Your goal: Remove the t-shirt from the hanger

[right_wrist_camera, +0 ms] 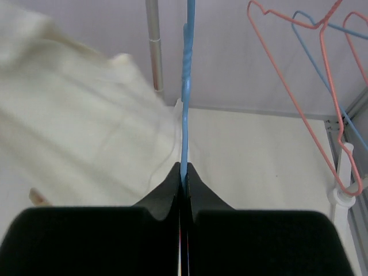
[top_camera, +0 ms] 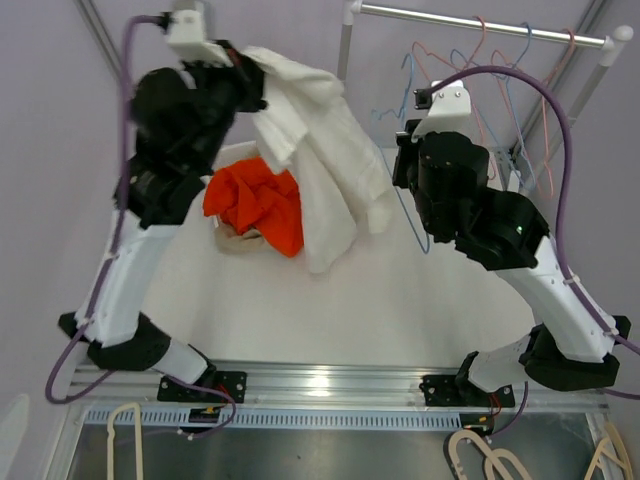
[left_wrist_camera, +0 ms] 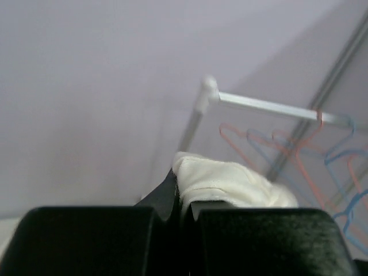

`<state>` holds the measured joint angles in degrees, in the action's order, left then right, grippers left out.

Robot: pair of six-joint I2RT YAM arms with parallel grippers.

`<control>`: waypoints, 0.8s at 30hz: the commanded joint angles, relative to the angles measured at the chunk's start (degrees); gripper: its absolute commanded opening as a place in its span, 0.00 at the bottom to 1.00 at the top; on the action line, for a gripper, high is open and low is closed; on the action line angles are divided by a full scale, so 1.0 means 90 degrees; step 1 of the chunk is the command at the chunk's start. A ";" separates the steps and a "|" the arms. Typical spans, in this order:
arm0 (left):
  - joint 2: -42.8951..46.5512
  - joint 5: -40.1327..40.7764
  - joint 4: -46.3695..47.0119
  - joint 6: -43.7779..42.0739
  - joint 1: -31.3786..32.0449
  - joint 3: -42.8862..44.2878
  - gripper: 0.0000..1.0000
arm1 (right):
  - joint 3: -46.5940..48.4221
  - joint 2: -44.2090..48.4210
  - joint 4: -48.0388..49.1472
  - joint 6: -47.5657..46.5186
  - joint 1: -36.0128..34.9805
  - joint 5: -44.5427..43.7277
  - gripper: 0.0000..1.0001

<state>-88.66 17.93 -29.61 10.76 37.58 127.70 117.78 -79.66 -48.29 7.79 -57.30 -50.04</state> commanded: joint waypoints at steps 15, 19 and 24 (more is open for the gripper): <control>-0.1221 -0.1103 0.2214 0.0122 -0.2261 0.1700 0.01 | 0.1571 -0.1314 0.2114 -0.1256 0.1952 0.0852 0.00; -0.1389 -0.1289 0.2722 0.0317 -0.2398 0.1603 0.01 | 0.1845 -0.1802 0.2172 -0.1208 0.2312 0.1135 0.00; -0.1632 -0.1338 0.3192 0.0308 -0.2564 0.1865 0.01 | 0.1884 -0.2125 0.2280 -0.1003 0.2733 0.1545 0.00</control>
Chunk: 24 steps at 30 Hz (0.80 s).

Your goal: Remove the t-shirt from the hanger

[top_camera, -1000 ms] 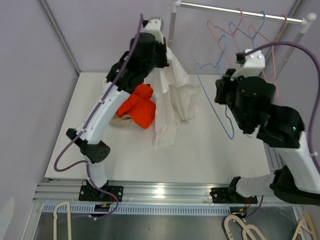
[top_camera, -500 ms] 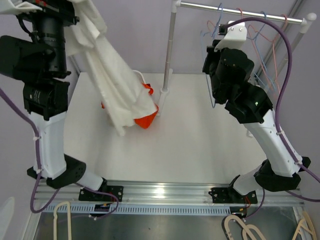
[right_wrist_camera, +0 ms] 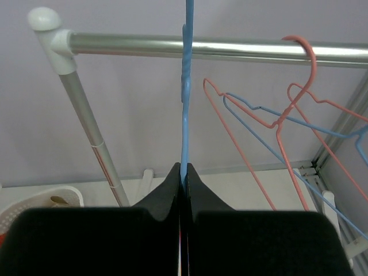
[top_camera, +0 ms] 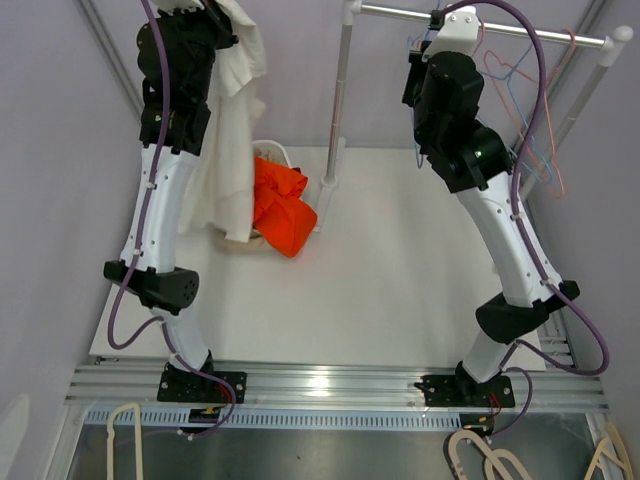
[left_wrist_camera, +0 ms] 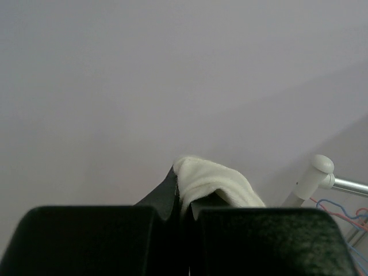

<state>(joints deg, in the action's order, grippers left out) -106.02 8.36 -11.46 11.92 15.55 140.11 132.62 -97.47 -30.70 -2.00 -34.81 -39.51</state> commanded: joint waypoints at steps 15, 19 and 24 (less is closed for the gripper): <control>0.0948 -0.0051 0.1968 -0.0163 -0.0224 -0.0790 0.01 | 0.0597 -0.1094 0.0843 0.0193 0.1221 0.1079 0.00; 0.1505 -0.0079 0.1899 0.0676 -0.0214 -0.2450 0.01 | 0.0383 -0.1152 0.0735 0.0447 0.1309 0.1118 0.00; 0.1760 0.0106 0.1120 0.1409 -0.0204 -0.3748 0.01 | -0.0475 -0.0948 0.0735 0.0661 0.1328 0.1196 0.00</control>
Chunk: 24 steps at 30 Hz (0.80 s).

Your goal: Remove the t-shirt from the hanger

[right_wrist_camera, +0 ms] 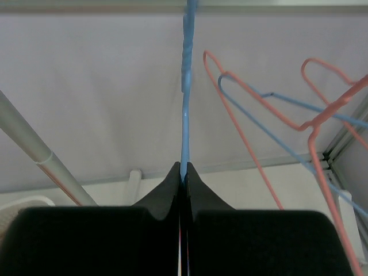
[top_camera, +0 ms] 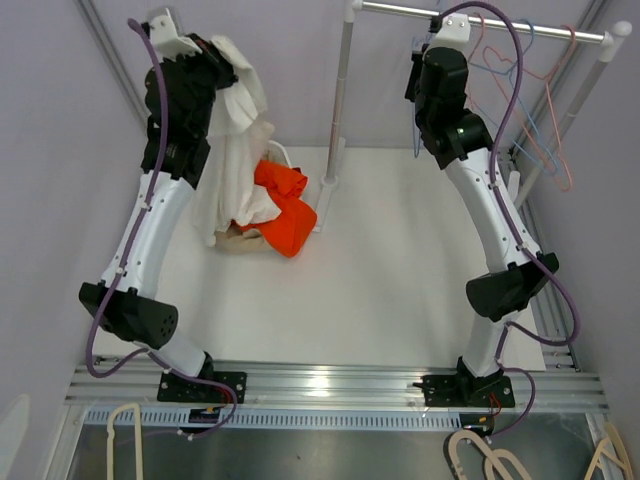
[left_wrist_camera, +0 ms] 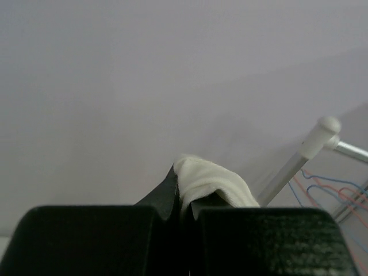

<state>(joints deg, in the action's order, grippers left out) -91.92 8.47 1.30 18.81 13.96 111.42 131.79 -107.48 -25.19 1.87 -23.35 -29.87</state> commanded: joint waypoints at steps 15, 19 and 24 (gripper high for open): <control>-0.0419 -0.0004 -0.1322 0.0800 -0.0037 -0.1865 0.01 | -0.2123 0.1073 0.0514 0.0603 0.0046 0.0301 0.00; -0.1250 0.0211 -0.2613 0.1035 -0.0037 -0.1111 0.01 | -0.2192 0.1122 0.0514 0.0622 0.0046 0.0350 0.00; -0.2188 0.0114 -0.3542 0.1298 -0.0076 -0.0398 0.01 | -0.2124 0.1200 0.0543 0.0525 0.0017 0.0320 0.00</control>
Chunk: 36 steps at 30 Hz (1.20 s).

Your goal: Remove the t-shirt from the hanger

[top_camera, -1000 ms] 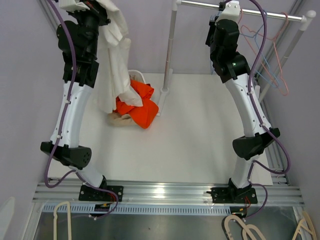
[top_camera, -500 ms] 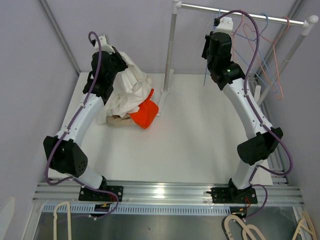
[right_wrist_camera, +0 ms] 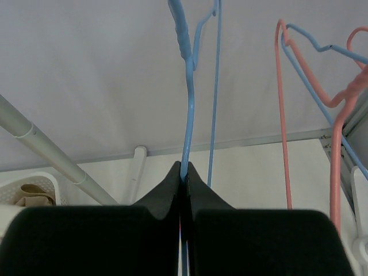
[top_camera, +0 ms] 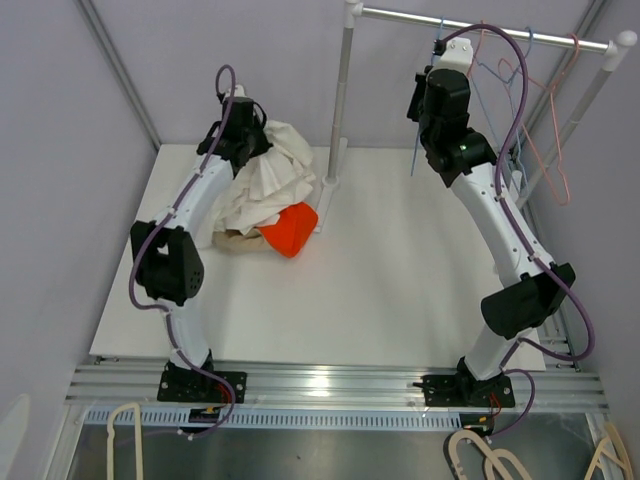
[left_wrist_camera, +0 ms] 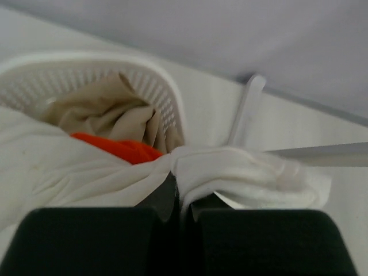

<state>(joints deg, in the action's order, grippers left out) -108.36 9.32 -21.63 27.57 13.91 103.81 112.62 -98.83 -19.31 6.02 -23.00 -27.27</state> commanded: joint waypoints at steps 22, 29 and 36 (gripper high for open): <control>-0.1809 -0.0841 -0.2968 0.2064 -0.1243 0.0448 0.01 | 0.0202 0.0590 -0.0198 -0.0015 -0.0051 -0.0046 0.24; -0.1293 -0.0304 -0.2842 0.1673 -0.1243 0.0283 0.19 | 0.0484 0.0619 -0.0256 -0.0190 -0.0090 -0.0144 0.46; -0.1065 -0.0137 -0.2712 0.1506 -0.1224 0.0047 0.89 | 0.1090 0.0707 -0.0588 -0.0552 -0.0276 -0.0525 1.00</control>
<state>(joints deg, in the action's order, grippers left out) -119.31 4.99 -39.92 43.20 2.87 104.92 118.37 -95.88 -23.90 2.76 -24.77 -29.74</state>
